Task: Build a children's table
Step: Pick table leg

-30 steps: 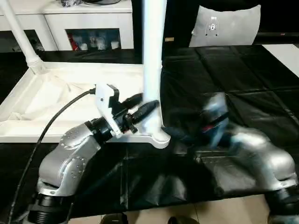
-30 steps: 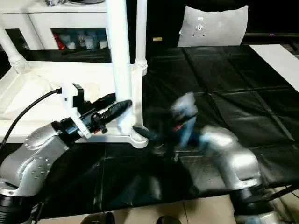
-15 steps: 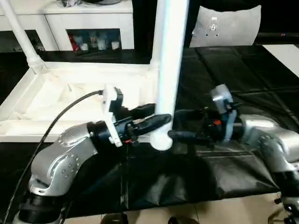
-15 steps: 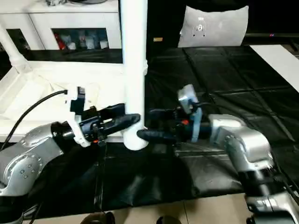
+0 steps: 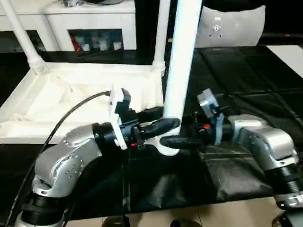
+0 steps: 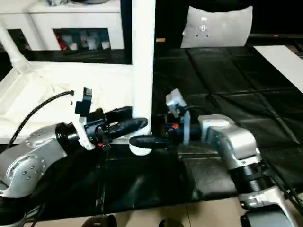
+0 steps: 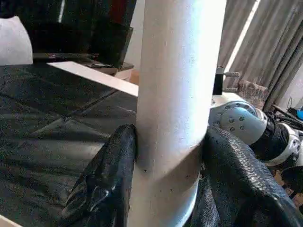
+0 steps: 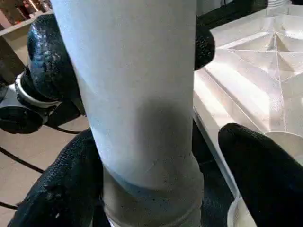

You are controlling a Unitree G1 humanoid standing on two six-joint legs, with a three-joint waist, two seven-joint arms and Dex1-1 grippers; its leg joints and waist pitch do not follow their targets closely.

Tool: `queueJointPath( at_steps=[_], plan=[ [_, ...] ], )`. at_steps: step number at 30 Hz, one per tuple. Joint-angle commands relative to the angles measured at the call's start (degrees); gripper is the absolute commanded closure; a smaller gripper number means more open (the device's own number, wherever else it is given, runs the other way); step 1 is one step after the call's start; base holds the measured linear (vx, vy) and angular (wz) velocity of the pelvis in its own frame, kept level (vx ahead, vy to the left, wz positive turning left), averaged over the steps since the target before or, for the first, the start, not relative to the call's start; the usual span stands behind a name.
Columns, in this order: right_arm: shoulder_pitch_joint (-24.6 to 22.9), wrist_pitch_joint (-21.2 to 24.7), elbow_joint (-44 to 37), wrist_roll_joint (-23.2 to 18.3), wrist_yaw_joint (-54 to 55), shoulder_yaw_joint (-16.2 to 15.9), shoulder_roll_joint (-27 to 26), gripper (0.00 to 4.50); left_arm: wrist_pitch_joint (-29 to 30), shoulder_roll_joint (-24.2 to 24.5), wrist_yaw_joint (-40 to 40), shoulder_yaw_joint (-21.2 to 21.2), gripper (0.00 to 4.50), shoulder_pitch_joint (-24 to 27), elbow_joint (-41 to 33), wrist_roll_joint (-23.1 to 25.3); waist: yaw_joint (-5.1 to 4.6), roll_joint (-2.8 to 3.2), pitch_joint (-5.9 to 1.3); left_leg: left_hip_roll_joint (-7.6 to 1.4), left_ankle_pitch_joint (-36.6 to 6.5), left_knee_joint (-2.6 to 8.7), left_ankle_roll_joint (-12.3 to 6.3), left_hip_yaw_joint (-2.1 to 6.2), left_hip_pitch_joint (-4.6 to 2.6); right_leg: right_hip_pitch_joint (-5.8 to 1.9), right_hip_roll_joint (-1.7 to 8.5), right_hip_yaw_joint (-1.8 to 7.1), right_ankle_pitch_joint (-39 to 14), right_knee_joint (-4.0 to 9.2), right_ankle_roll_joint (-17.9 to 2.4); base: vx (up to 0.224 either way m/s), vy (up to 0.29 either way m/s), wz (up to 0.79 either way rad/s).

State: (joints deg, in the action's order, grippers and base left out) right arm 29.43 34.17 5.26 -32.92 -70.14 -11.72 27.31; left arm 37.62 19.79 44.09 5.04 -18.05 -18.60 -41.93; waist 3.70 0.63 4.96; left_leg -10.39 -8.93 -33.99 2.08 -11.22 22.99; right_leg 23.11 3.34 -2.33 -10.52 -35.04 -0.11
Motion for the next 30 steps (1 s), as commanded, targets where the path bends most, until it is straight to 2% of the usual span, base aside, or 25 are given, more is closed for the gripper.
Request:
queueJointPath(
  at_steps=[1, 4, 7, 9, 12, 14, 18, 21, 22, 26, 30],
  plan=[
    [1.17, -0.36, 0.31, 0.31, -0.05, 0.03, -0.25, 0.87, 0.32, 0.03, 0.41, 1.09, 2.54, -0.64, -1.86, -0.12, 0.2, -0.17, -3.97, -2.67, -12.42, 3.66, -0.8, 1.42, -1.77, -2.34, 3.94, 2.36, -13.82, 4.22, -11.76, 0.0, 0.0, 0.0],
    [1.27, 0.79, 0.3, -0.55, -0.78, 0.21, -0.73, 1.2, -0.1, -0.06, 0.43, 1.69, 2.54, -0.42, -2.11, 0.21, 0.17, -0.24, -3.99, -2.64, -12.52, 3.64, -0.98, 1.41, -1.78, -2.37, 3.96, 2.36, -14.06, 4.25, -11.78, 0.0, 0.0, 0.0],
    [1.28, 1.33, 0.4, -0.89, -1.21, 0.28, -0.73, 1.32, -0.28, -0.12, 0.49, 1.83, 2.54, -0.32, -2.18, 0.4, 0.2, -0.17, -4.0, -2.71, -12.54, 3.66, -0.91, 1.42, -1.77, -2.37, 3.97, 2.36, -13.88, 4.25, -11.89, 0.0, 0.0, 0.0],
    [1.35, 2.19, 0.61, -1.23, -1.9, 0.27, -0.55, 1.64, -0.79, -0.02, 0.76, 2.16, 2.54, -0.13, -2.22, 1.09, 0.18, -0.19, -3.95, -2.68, -12.65, 3.66, -0.85, 1.43, -1.8, -2.36, 3.96, 2.36, -14.21, 4.31, -11.8, 0.0, 0.0, 0.0],
    [1.15, 2.41, 0.51, -1.17, -2.01, 0.26, -0.66, 1.73, -1.02, -0.09, 0.59, 2.07, 2.54, -0.05, -2.29, 1.22, 0.22, -0.2, -4.05, -2.69, -12.4, 3.61, -0.75, 1.42, -1.78, -2.41, 4.0, 2.37, -13.99, 4.22, -11.75, 0.0, 0.0, 0.0],
    [0.97, 2.28, 0.59, -0.89, -1.94, 0.15, -0.83, 2.05, -1.26, -0.14, 0.31, 1.88, 2.54, -0.11, -2.19, 1.28, 0.26, -0.27, -4.11, -2.67, -12.09, 3.56, -0.85, 1.38, -1.79, -2.41, 4.02, 2.37, -13.68, 4.21, -11.88, 0.0, 0.0, 0.0],
    [0.58, 1.45, 0.77, 0.38, -1.48, -0.39, -0.98, 2.17, -0.9, -0.05, -2.35, 1.67, 2.54, -0.15, -1.96, 3.02, 0.25, -0.18, -4.16, -2.71, -12.03, 3.55, -0.79, 1.43, -1.77, -2.41, 3.99, 2.34, -13.5, 4.14, -11.9, 0.0, 0.0, 0.0],
    [0.4, 0.75, 1.06, 1.4, -1.07, -0.75, -1.11, 2.24, 1.4, -0.66, -2.66, 0.87, 2.54, -0.29, -1.56, 0.73, 0.24, -0.16, -4.2, -2.67, -12.24, 3.5, -0.53, 1.38, -1.82, -2.36, 3.95, 2.31, -13.54, 4.1, -12.06, 0.0, 0.0, 0.0],
    [0.39, 0.57, 1.17, 1.68, -0.94, -0.82, -1.18, 2.34, 1.76, -0.86, -2.76, 0.62, 1.98, -0.28, -1.51, 0.2, 0.22, -0.18, -4.2, -2.69, -12.28, 3.5, -0.51, 1.39, -1.83, -2.37, 3.96, 2.32, -13.56, 4.08, -12.04, 0.0, 0.0, 0.0],
    [0.27, -0.61, 1.6, 2.9, -0.21, -1.29, -1.76, 2.47, 0.78, -2.33, -4.67, -0.01, 1.64, -0.8, -0.78, 0.78, 0.23, -0.18, -4.18, -2.65, -12.32, 3.46, -0.51, 1.39, -1.77, -2.4, 4.0, 2.33, -14.03, 4.19, -12.08, 0.0, 0.0, 0.0],
    [-0.15, -1.86, 1.9, 4.21, 0.56, -1.84, -2.59, 2.5, 1.04, -1.77, -3.63, 1.56, 1.34, -0.32, -2.26, 1.38, 0.26, -0.1, -4.2, -2.68, -12.26, 3.47, -0.61, 1.47, -1.75, -2.36, 3.99, 2.31, -13.88, 4.13, -11.74, 0.0, 0.0, 0.0]
  ],
)
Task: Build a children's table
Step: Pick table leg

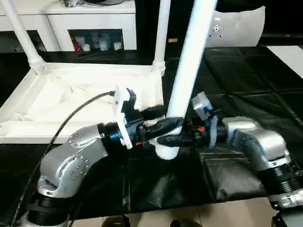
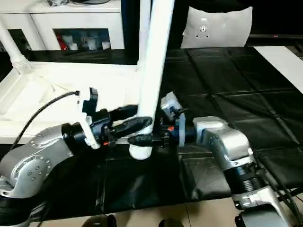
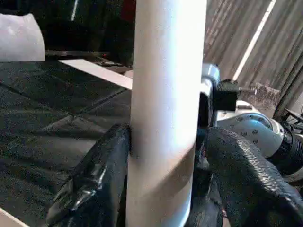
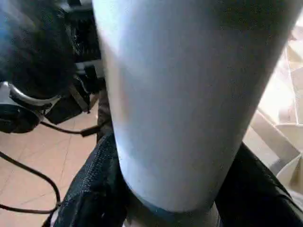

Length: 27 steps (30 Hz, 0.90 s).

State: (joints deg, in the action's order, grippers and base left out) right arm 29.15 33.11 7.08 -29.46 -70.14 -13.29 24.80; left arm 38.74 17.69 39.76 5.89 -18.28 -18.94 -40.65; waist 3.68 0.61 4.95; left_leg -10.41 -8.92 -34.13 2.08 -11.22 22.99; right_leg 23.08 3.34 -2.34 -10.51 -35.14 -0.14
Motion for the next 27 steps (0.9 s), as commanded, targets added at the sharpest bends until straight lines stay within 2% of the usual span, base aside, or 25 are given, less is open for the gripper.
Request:
queueJointPath(
  at_steps=[1, 8, 11, 12, 14, 17, 20, 22, 24, 27],
  plan=[
    [0.11, -1.09, 0.21, 1.04, 0.67, -0.39, -0.16, 2.5, -0.09, 0.23, 0.62, 0.81, 1.25, 0.16, -2.08, 0.22, 0.26, -0.12, -4.16, -2.64, -12.37, 3.64, -0.61, 1.45, -1.75, -2.34, 3.96, 2.31, -13.98, 4.3, -11.69, 0.0, 0.0, 0.0],
    [0.07, -2.27, 0.83, 2.28, 1.22, -0.64, -0.78, 2.5, -0.83, -0.45, -1.35, 1.39, 0.6, 1.21, -2.3, 2.08, 0.2, -0.27, -4.07, -2.68, -12.72, 3.66, -0.68, 1.45, -1.72, -2.38, 4.0, 2.37, -14.55, 4.32, -11.39, 0.0, 0.0, 0.0],
    [0.17, -2.94, 1.19, 2.99, 1.41, -0.9, -1.13, 2.51, -1.13, -1.31, -2.56, 1.49, 0.52, 1.18, -1.8, 2.31, 0.21, -0.19, -4.05, -2.68, -13.01, 3.66, -0.6, 1.45, -1.76, -2.31, 4.05, 2.36, -14.9, 4.38, -11.35, 0.0, 0.0, 0.0],
    [0.25, -3.4, 1.48, 3.41, 1.44, -1.04, -1.3, 2.51, -1.33, -1.96, -3.18, 1.41, 0.9, 1.14, -1.31, 2.57, 0.16, -0.2, -4.04, -2.72, -13.26, 3.65, -0.5, 1.45, -1.79, -2.28, 4.02, 2.36, -14.94, 4.44, -11.44, 0.0, 0.0, 0.0],
    [0.39, -3.81, 1.84, 3.79, 1.44, -1.08, -1.47, 2.51, -1.73, -2.36, -3.4, 1.58, 0.92, 1.11, -0.66, 3.24, 0.17, -0.27, -4.1, -2.67, -13.1, 3.62, -0.59, 1.47, -1.7, -2.41, 4.03, 2.36, -14.63, 4.39, -11.45, 0.0, 0.0, 0.0],
    [0.45, -3.82, 1.84, 3.96, 1.4, -0.99, -1.57, 2.51, -2.04, -2.54, -3.65, 1.53, 1.31, 1.13, -0.4, 3.63, 0.18, -0.23, -4.09, -2.69, -12.9, 3.63, -0.77, 1.48, -1.73, -2.33, 3.99, 2.35, -14.52, 4.42, -11.25, 0.0, 0.0, 0.0],
    [0.6, -4.0, 2.02, 4.19, 1.27, -0.94, -1.7, 2.51, -2.35, -2.82, -3.67, 1.09, 1.44, 1.14, -0.04, 3.59, 0.13, -0.24, -4.16, -2.64, -12.62, 3.58, -0.91, 1.46, -1.66, -2.42, 3.95, 2.32, -13.81, 4.34, -11.46, 0.0, 0.0, 0.0],
    [0.71, -4.11, 2.21, 4.36, 1.16, -0.89, -1.8, 2.51, -2.33, -2.84, -3.5, 0.99, 1.76, 1.16, -0.04, 3.56, 0.19, -0.14, -4.19, -2.66, -12.59, 3.57, -0.92, 1.46, -1.73, -2.39, 3.97, 2.33, -13.64, 4.32, -11.57, 0.0, 0.0, 0.0],
    [0.82, -4.24, 2.37, 4.43, 1.08, -0.83, -1.9, 2.51, -2.33, -2.72, -3.34, 1.21, 1.86, 1.41, -0.08, 3.73, 0.17, -0.22, -4.14, -2.67, -12.69, 3.59, -1.01, 1.47, -1.7, -2.39, 3.96, 2.31, -13.61, 4.3, -11.69, 0.0, 0.0, 0.0],
    [1.0, -4.31, 2.45, 4.46, 0.95, -0.72, -2.01, 2.51, -2.34, -2.84, -3.74, 1.15, 2.25, 1.62, 0.17, 3.95, 0.14, -0.26, -4.12, -2.69, -12.92, 3.61, -0.98, 1.48, -1.71, -2.4, 3.98, 2.32, -14.03, 4.34, -11.64, 0.0, 0.0, 0.0]
  ],
)
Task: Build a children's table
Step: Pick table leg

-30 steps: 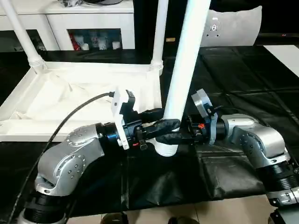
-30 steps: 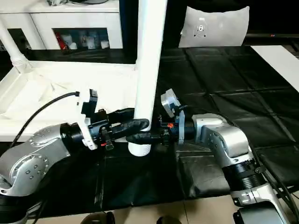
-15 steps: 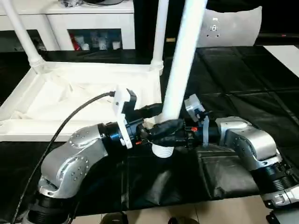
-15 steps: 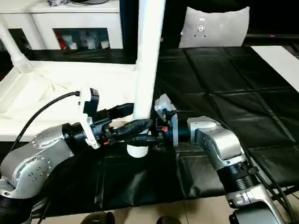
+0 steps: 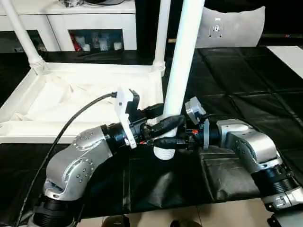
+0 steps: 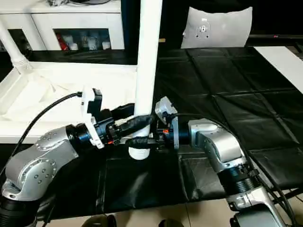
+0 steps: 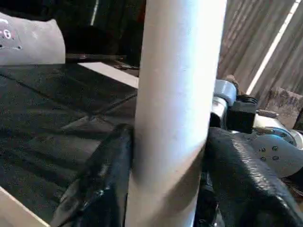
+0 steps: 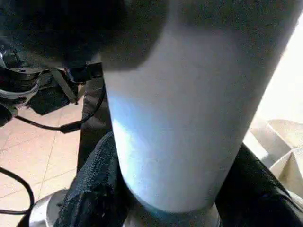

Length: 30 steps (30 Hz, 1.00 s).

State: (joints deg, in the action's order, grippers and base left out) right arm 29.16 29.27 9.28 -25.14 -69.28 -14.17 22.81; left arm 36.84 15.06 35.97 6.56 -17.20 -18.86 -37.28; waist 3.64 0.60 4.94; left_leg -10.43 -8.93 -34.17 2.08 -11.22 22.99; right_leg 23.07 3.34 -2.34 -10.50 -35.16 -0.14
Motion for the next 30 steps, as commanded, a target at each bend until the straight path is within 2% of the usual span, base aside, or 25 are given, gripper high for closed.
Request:
queueJointPath(
  at_steps=[1, 4, 9, 15, 16, 17, 19, 30],
  plan=[
    [1.02, -0.48, 0.27, 0.21, 0.02, 0.21, -0.07, 2.51, -0.62, -0.3, -0.1, 0.39, 2.31, 0.57, 0.2, 0.66, 0.19, -0.23, -4.11, -2.67, -12.9, 3.65, -0.99, 1.48, -1.72, -2.38, 3.98, 2.32, -14.04, 4.36, -11.64, 0.0, 0.0, 0.0],
    [1.04, -0.5, 0.22, 0.28, -0.06, 0.28, -0.14, 2.51, -0.78, -0.37, -0.29, 0.22, 2.49, 0.52, 0.31, 0.72, 0.22, -0.22, -4.1, -2.69, -12.77, 3.65, -1.06, 1.46, -1.73, -2.36, 4.0, 2.35, -13.96, 4.36, -11.6, 0.0, 0.0, 0.0],
    [1.04, -1.53, 0.04, 1.05, 0.79, 0.48, -0.41, 2.51, -1.6, -1.29, -1.16, -1.01, 2.55, 0.25, 0.44, 0.38, 0.19, -0.33, -4.09, -2.67, -12.72, 3.63, -1.05, 1.44, -1.66, -2.39, 4.03, 2.36, -14.12, 4.39, -11.52, 0.0, 0.0, 0.0],
    [2.06, 0.96, 0.91, -1.06, 2.81, 3.25, -1.6, 2.51, -3.45, -2.64, -2.52, -2.78, 2.57, 0.79, 0.19, 0.42, 0.11, -0.26, -4.13, -2.7, -12.7, 3.65, -1.14, 1.48, -1.68, -2.4, 3.98, 2.32, -13.81, 4.34, -11.64, 0.0, 0.0, 0.0],
    [2.22, 1.07, 1.04, -1.25, 2.98, 3.54, -1.68, 2.16, -3.56, -2.77, -2.6, -2.98, 2.57, 0.77, 0.18, 0.34, 0.06, -0.39, -4.13, -2.69, -12.64, 3.64, -1.17, 1.46, -1.68, -2.38, 3.95, 2.32, -13.75, 4.34, -11.66, 0.0, 0.0, 0.0],
    [2.5, 1.22, 1.34, -1.35, 3.49, 3.92, -1.82, 2.16, -3.66, -2.85, -2.78, -3.19, 2.57, 0.78, 0.18, 0.34, 0.11, -0.32, -4.1, -2.71, -12.66, 3.64, -1.22, 1.47, -1.72, -2.36, 4.02, 2.31, -13.95, 4.41, -11.69, 0.0, 0.0, 0.0],
    [2.72, 1.66, 1.49, -1.68, 3.8, 4.35, -1.9, 1.79, -3.76, -2.87, -2.92, -3.24, 2.57, 0.83, 0.13, 0.46, 0.1, -0.34, -4.06, -2.71, -12.59, 3.65, -1.11, 1.46, -1.72, -2.3, 3.96, 2.31, -13.99, 4.37, -11.61, 0.0, 0.0, 0.0],
    [4.01, 4.9, 0.61, -4.4, 1.53, 5.66, -1.04, 1.7, -4.07, -1.68, -1.29, -1.99, 2.59, 1.09, -0.11, 1.7, 0.18, -0.37, -4.07, -2.68, -12.43, 3.63, -1.2, 1.41, -1.76, -2.3, 3.99, 2.33, -14.19, 4.37, -11.24, 0.0, 0.0, 0.0]
  ],
)
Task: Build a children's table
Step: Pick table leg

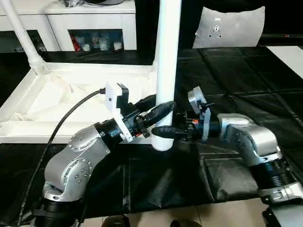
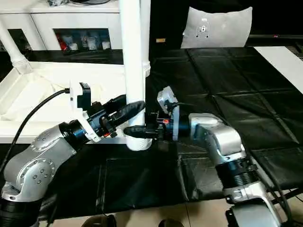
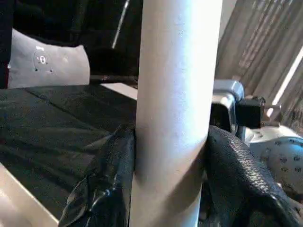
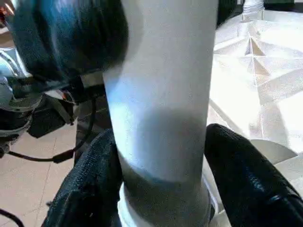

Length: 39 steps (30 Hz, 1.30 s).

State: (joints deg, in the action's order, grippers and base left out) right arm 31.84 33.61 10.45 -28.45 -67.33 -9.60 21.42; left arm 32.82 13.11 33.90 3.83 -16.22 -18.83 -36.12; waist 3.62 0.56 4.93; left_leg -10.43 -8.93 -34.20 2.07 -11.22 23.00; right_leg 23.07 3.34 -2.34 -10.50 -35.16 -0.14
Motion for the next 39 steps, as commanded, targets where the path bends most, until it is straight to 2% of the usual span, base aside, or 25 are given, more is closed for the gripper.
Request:
queueJointPath(
  at_steps=[1, 8, 17, 24, 38, 39],
  plan=[
    [1.32, 0.78, -0.74, -1.31, -0.56, 1.13, 0.31, 1.7, -0.03, 0.27, 0.82, 0.89, 2.59, 0.11, -0.19, 0.57, 0.22, -0.29, -4.08, -2.67, -12.4, 3.65, -1.22, 1.42, -1.79, -2.34, 4.03, 2.34, -14.18, 4.4, -11.26, 0.0, 0.0, 0.0],
    [1.11, 2.94, -1.96, -2.38, -1.84, 0.49, 0.4, 1.7, -0.16, 0.43, 1.25, 2.18, 2.59, -0.03, -0.57, 0.82, 0.19, -0.32, -4.07, -2.67, -12.61, 3.69, -0.91, 1.45, -1.73, -2.33, 4.0, 2.32, -14.41, 4.38, -11.22, 0.0, 0.0, 0.0],
    [0.91, 3.02, -1.32, -0.55, -2.55, -1.66, 1.02, 1.7, -0.33, 0.71, 1.57, 2.57, 2.59, -0.1, -0.46, 0.86, 0.24, -0.34, -4.05, -2.68, -12.23, 3.68, -0.8, 1.45, -1.72, -2.31, 4.04, 2.32, -14.05, 4.36, -11.31, 0.0, 0.0, 0.0],
    [1.58, 3.06, -0.31, -0.76, -2.11, -1.21, 0.19, 2.42, -0.12, 0.7, 2.21, 3.4, 2.59, -0.01, -0.63, 0.85, 0.21, -0.33, -4.01, -2.7, -12.69, 3.71, -0.74, 1.47, -1.75, -2.26, 4.05, 2.34, -14.87, 4.41, -11.13, 0.0, 0.0, 0.0],
    [0.85, 3.6, -0.92, -0.64, -3.32, -1.91, 0.86, 2.57, 0.6, 1.31, 0.72, 2.97, 2.6, -0.58, -0.01, 1.63, 0.24, -0.13, -4.18, -2.7, -12.64, 3.67, -0.59, 1.47, -1.76, -2.35, 3.99, 2.3, -13.55, 4.27, -11.65, 0.0, 0.0, 0.0],
    [0.83, 3.56, -0.89, -0.61, -3.32, -1.9, 0.85, 2.57, 1.03, 1.39, 0.79, 2.93, 2.25, -0.55, -0.08, 1.28, 0.25, -0.17, -4.22, -2.7, -12.53, 3.64, -0.57, 1.46, -1.77, -2.39, 4.01, 2.31, -13.42, 4.24, -11.67, 0.0, 0.0, 0.0]
  ],
)
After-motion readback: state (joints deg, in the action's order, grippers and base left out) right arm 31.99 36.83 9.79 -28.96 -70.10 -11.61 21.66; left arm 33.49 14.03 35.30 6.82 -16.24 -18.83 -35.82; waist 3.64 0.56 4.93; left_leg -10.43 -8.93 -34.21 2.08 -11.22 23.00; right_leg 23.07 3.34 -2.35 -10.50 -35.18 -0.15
